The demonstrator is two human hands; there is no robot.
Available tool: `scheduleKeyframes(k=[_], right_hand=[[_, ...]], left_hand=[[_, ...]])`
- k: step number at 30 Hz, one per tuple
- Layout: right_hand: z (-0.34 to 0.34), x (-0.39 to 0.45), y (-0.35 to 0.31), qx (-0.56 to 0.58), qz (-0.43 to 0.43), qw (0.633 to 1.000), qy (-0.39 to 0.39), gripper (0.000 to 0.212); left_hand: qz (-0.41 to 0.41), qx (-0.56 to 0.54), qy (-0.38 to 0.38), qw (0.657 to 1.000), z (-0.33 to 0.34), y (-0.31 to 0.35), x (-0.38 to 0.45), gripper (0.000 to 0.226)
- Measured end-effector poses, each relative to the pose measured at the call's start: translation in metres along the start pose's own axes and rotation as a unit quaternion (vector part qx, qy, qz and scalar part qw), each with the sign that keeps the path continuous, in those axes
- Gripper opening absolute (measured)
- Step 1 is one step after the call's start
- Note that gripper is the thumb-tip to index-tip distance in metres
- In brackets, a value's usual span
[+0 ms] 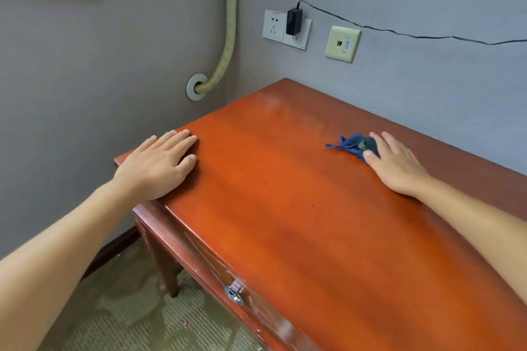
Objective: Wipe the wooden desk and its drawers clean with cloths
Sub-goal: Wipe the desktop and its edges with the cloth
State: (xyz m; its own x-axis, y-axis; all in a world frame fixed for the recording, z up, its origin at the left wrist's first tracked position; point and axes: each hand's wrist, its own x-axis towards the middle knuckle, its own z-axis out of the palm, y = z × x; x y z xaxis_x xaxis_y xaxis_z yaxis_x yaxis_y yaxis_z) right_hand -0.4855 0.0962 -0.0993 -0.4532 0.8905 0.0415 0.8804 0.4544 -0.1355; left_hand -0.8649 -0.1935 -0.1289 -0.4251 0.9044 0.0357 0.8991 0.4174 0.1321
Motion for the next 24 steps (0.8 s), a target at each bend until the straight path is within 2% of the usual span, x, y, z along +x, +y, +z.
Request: scheduleKeyframes(k=[2,3,4,6,7,9,10,11,13,15,16,19,22,24], right_hand=[[0.000,0.021,0.020,-0.002,0.096,0.995,-0.010,0.070],[0.003,0.022,0.007,-0.009,0.093,0.996,-0.006,0.073],[0.010,0.014,-0.012,-0.023,0.052,0.998,-0.005,0.077],[0.022,-0.042,-0.068,-0.050,-0.132,0.989,-0.031,0.079],[0.024,-0.085,-0.095,-0.048,-0.240,0.967,-0.066,0.076],[0.024,-0.166,-0.129,-0.024,-0.423,0.899,-0.111,0.073],[0.025,-0.180,-0.133,-0.010,-0.475,0.873,-0.109,0.073],[0.024,-0.170,-0.131,0.005,-0.487,0.868,-0.095,0.073],[0.024,-0.106,-0.127,-0.009,-0.421,0.905,-0.061,0.074],[0.024,-0.007,-0.113,-0.016,-0.260,0.965,-0.019,0.079],[0.026,0.043,-0.104,-0.019,-0.177,0.984,-0.011,0.078],[0.028,0.157,-0.106,-0.001,-0.024,0.999,-0.024,0.074],[0.029,0.199,-0.176,0.019,0.006,0.999,-0.046,0.072],[0.034,0.192,-0.243,0.026,-0.064,0.996,-0.058,0.070]], left_hand=[[-0.004,-0.009,0.006,1.000,0.001,0.000,0.000,0.083],[-0.004,-0.015,0.009,1.000,0.002,-0.001,0.001,0.086],[-0.004,-0.019,0.013,1.000,0.003,-0.002,0.002,0.089],[-0.006,-0.023,0.019,1.000,0.003,-0.002,0.002,0.092],[-0.006,-0.021,0.021,1.000,0.003,-0.002,0.003,0.092],[-0.007,-0.018,0.022,1.000,0.003,-0.001,0.002,0.092],[-0.007,-0.020,0.023,1.000,0.003,-0.001,0.002,0.092],[-0.006,-0.024,0.025,0.999,0.003,-0.001,0.002,0.091],[-0.006,-0.029,0.029,0.999,0.003,-0.002,0.002,0.090],[-0.009,-0.029,0.031,0.999,0.002,-0.002,0.002,0.088],[-0.011,-0.031,0.038,0.999,0.002,-0.002,0.002,0.086],[-0.007,-0.036,0.047,0.998,0.001,-0.001,0.001,0.079],[-0.007,-0.041,0.058,0.997,0.000,-0.001,-0.001,0.075],[-0.023,-0.060,0.070,0.995,-0.001,-0.001,-0.004,0.069]])
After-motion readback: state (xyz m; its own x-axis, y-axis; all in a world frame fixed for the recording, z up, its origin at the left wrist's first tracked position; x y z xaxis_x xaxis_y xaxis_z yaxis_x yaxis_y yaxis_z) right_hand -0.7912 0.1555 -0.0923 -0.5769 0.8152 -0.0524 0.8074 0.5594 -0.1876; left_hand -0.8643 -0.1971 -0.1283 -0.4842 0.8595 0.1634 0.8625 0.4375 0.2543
